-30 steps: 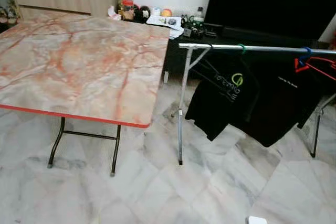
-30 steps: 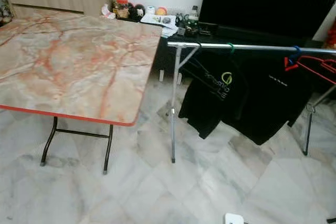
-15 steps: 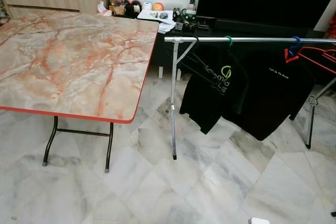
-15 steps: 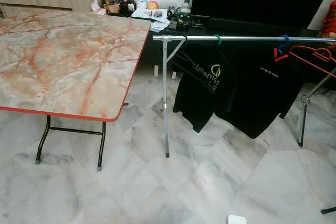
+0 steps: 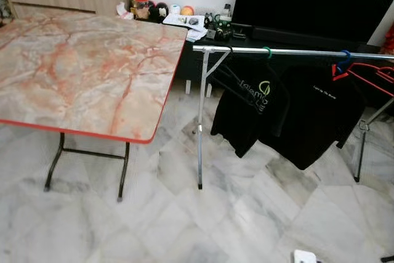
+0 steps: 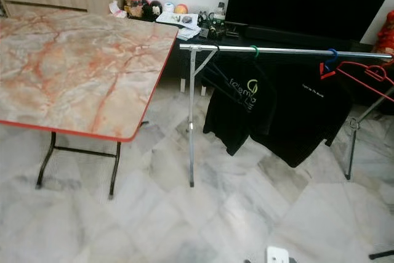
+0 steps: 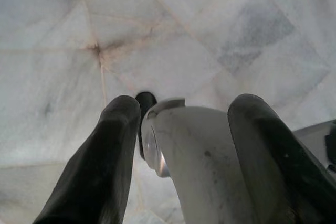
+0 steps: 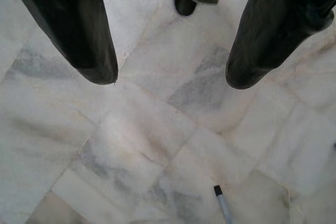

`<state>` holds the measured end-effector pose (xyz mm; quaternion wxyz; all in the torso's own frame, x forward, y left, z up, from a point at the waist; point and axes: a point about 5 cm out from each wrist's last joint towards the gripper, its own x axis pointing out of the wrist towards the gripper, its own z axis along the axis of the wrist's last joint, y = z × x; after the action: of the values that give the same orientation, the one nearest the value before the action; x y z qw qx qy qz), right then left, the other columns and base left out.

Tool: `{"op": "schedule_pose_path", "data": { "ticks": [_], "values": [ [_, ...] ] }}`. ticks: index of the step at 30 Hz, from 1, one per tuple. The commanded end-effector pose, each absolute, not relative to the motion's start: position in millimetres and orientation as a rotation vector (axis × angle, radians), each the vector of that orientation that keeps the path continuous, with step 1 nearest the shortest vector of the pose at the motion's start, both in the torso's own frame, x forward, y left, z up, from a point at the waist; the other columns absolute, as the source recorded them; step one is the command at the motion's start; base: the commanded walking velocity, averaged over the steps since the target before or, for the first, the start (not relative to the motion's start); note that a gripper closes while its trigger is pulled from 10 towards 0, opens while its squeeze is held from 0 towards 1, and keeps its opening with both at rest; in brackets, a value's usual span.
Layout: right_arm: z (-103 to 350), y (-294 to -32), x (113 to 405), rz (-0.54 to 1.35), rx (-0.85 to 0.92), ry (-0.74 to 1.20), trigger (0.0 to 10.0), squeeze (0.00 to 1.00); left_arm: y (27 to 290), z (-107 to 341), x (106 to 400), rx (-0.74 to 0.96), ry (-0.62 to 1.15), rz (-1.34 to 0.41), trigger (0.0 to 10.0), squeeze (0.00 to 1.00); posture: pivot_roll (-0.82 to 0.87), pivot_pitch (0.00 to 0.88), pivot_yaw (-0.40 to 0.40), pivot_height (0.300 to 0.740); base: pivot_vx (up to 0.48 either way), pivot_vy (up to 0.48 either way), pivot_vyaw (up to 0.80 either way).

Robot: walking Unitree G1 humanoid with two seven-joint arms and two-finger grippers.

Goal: Hang hanger

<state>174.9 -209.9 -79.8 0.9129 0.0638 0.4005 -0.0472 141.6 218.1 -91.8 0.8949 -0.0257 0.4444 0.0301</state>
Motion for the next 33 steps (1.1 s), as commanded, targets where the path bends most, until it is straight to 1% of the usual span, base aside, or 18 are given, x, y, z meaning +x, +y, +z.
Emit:
{"op": "schedule_pose_path", "data": {
  "ticks": [1, 4, 6, 7, 11, 19, 25, 27, 29, 31, 33],
  "values": [
    [-81, -219, 169, -0.126, 0.128, 0.843, 10.0, 0.00, 209, -96, 137, -0.069, 0.946, 0.042, 10.0, 0.00, 0.09, 0.067, -0.078, 0.740, 0.000, -0.368, 0.00],
    [-81, -219, 170, -0.126, 0.127, 0.843, 10.0, 0.00, 203, -96, 138, -0.068, 0.949, 0.031, 10.0, 0.00, 0.09, 0.071, -0.073, 0.740, 0.000, -0.369, 0.00],
    [-81, -219, 170, -0.127, 0.127, 0.845, 10.0, 0.00, 192, -99, 137, -0.067, 0.963, 0.023, 10.0, 0.00, 0.09, 0.076, -0.071, 0.740, 0.000, -0.366, 0.00],
    [-81, -219, 170, -0.127, 0.127, 0.845, 10.0, 0.00, 192, -99, 137, -0.067, 0.963, 0.023, 10.0, 0.00, 0.09, 0.076, -0.071, 0.740, 0.000, -0.360, 0.00],
    [-81, -219, 169, -0.131, 0.128, 0.851, 10.0, 0.00, 187, -100, 136, -0.072, 0.981, 0.030, 10.0, 0.00, 0.09, 0.077, -0.074, 0.740, 0.000, 0.000, 0.00],
    [-81, -217, 170, -0.141, 0.137, 0.845, 10.0, 0.00, 184, -95, 153, -0.077, 0.958, 0.027, 10.0, 0.00, 0.09, 0.077, -0.062, 0.740, 0.000, 0.000, 0.00],
    [-82, -216, 170, -0.142, 0.139, 0.853, 10.0, 0.00, 180, -93, 160, -0.078, 0.944, 0.013, 10.0, 0.00, 0.09, 0.076, -0.063, 0.740, 0.000, 0.000, 0.00],
    [-82, -216, 169, -0.151, 0.146, 0.859, 10.0, 0.00, 178, -92, 163, -0.077, 0.941, 0.006, 10.0, 0.00, 0.09, 0.076, -0.064, 0.740, 0.126, 0.000, -0.67],
    [-83, -217, 168, -0.152, 0.141, 0.862, 10.0, 0.00, 184, -94, 154, -0.078, 0.948, 0.013, 10.0, 0.00, 0.09, 0.076, -0.065, 0.740, 0.281, 0.000, -0.76],
    [-82, -217, 168, -0.148, 0.135, 0.858, 10.0, 0.00, 184, -95, 153, -0.077, 0.952, 0.011, 10.0, 0.00, 0.09, 0.077, -0.065, 0.740, 0.289, 0.000, -0.54],
    [-82, -217, 168, -0.150, 0.138, 0.854, 10.0, 0.00, 185, -95, 152, -0.076, 0.957, 0.008, 10.0, 0.00, 0.09, 0.080, -0.066, 0.740, 0.291, 0.000, 0.00]
  ]
}}
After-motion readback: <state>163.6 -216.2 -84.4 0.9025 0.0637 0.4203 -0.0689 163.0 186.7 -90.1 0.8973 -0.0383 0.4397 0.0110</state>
